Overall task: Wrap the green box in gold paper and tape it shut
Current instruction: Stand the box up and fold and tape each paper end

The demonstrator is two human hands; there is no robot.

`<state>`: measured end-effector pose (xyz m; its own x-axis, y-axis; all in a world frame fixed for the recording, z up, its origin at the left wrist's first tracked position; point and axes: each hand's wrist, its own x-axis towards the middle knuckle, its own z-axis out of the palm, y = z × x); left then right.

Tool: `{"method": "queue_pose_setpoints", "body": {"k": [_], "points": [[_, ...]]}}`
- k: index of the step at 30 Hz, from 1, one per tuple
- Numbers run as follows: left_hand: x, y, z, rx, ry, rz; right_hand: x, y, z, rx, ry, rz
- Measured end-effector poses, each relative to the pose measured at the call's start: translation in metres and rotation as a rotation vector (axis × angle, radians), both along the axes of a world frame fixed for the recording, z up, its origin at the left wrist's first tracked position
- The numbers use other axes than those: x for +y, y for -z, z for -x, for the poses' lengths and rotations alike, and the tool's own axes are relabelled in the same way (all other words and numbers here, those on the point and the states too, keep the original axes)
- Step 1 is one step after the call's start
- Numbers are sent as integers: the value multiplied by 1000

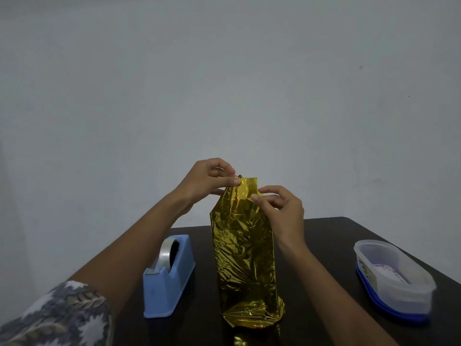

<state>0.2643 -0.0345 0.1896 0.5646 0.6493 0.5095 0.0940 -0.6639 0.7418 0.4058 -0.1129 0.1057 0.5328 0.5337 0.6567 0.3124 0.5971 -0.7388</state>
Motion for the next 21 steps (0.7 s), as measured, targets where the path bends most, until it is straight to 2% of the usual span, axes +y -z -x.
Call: {"method": "queue_pose_setpoints", "body": {"k": [9,17,21], "points": [[3,-16,3,225,155,-117,-3,0,2,-29,-29,-15],[3,-25,0,319,137,-191,-6,-2,-1,-32,-127,-21],[2,-29,-1,354,140,-217,-5,-5,-2,-83,-86,22]]}}
